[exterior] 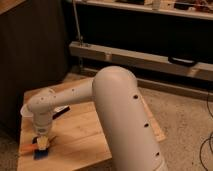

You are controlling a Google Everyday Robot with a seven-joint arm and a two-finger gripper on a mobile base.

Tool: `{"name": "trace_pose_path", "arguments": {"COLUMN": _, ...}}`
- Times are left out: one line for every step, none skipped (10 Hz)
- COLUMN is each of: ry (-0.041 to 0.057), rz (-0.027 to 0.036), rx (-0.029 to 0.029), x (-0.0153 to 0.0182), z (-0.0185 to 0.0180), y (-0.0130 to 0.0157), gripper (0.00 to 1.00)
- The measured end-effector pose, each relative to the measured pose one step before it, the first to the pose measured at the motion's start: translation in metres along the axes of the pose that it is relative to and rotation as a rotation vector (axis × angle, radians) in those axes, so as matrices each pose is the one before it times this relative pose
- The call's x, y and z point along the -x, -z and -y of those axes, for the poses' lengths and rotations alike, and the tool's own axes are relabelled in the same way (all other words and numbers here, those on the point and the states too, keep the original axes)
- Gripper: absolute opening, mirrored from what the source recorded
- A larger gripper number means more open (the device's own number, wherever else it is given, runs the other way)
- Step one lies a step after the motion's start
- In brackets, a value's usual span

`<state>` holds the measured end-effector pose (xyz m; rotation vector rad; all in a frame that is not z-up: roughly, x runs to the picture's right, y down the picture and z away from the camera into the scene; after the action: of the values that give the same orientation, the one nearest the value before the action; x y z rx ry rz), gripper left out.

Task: Place the pepper on the white sponge

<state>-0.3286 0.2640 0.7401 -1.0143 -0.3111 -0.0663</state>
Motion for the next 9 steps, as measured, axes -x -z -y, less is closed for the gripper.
{"name": "trace_pose_path", "arguments": {"ry": -0.00412, "rz": -0.00007, "rx": 0.00488, "x": -0.00015, "z": 0.00019, "y": -0.00093, "gripper": 0.48}}
{"name": "trace_pose_path", "arguments": {"ry": -0.00374, "rz": -0.003, "rx": 0.00434, "x": -0.00106, "z": 0.00019, "y": -0.00041, "gripper": 0.58}}
{"name": "trace_pose_path", "arguments": {"ry": -0.00268, "rz": -0.0035, "rx": 0.00276, "x": -0.00041, "z": 0.0007, "y": -0.00065, "gripper": 0.66}}
{"name": "trace_pose_path", "arguments": {"ry": 0.00154, "rz": -0.01387, "rx": 0.00611, "x": 0.00091, "z": -0.00155, "y": -0.00166, "gripper": 0.77}}
{"name": "trace_pose_path", "arguments": {"ry": -0.00279, "rz": 0.00057, "rx": 0.00174, "x": 0.0008, "z": 0.00006, "y": -0.00086, "gripper": 0.8}}
{"name": "trace_pose_path", "arguments": {"ry": -0.00542, "rz": -0.00076, "rx": 0.0006, "x": -0.00116, "z": 0.00062, "y": 0.00087, "gripper": 0.8}}
{"name": "trace_pose_path", "arguments": {"ry": -0.00234, "rz": -0.00433, "rx": 0.00471, "x": 0.00039, "z": -0.00113, "y": -0.00004, "gripper": 0.8}}
{"name": "trace_pose_path", "arguments": {"ry": 0.00062, "rz": -0.00061, "rx": 0.00192, "x": 0.00159, "z": -0.00168, "y": 0.00093, "gripper": 0.8}}
{"name": "trace_pose_path", "arguments": {"ry": -0.00405, "rz": -0.00032, "rx": 0.0018, "x": -0.00089, "z": -0.00083, "y": 0.00173, "gripper": 0.8}}
